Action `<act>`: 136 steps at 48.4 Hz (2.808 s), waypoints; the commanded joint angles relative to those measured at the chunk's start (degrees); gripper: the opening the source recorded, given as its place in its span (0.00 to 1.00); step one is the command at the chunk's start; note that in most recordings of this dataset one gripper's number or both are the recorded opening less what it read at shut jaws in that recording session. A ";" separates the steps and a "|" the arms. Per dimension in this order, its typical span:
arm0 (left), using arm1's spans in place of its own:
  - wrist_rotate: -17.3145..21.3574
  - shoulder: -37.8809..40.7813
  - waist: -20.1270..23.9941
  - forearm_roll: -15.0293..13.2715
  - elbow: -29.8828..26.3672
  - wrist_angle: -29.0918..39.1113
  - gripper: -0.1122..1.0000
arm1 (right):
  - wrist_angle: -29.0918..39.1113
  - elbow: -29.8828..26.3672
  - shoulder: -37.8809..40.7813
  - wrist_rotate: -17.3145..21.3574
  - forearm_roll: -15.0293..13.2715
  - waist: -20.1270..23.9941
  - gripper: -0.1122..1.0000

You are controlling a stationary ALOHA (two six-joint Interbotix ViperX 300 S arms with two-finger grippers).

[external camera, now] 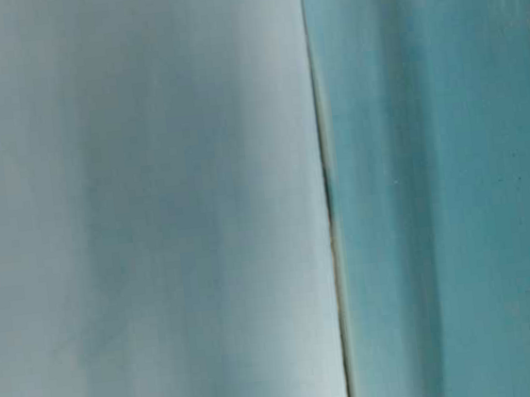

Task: Lift the white case with both hands.
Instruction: 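Lift the gripped tray upward with both grippers, then lower the tray back onto the table with both grippers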

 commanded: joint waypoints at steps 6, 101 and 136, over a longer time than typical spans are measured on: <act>0.26 0.97 -0.18 0.18 -2.64 -0.26 0.18 | 0.53 -4.66 0.70 0.00 -0.09 -0.26 0.19; -1.14 16.35 3.16 0.18 17.40 -6.50 0.15 | -13.10 22.32 12.39 -3.87 -0.09 0.53 0.19; -2.99 26.02 1.85 0.18 22.85 -7.56 0.15 | -22.50 25.14 27.16 -5.10 -0.09 2.20 0.19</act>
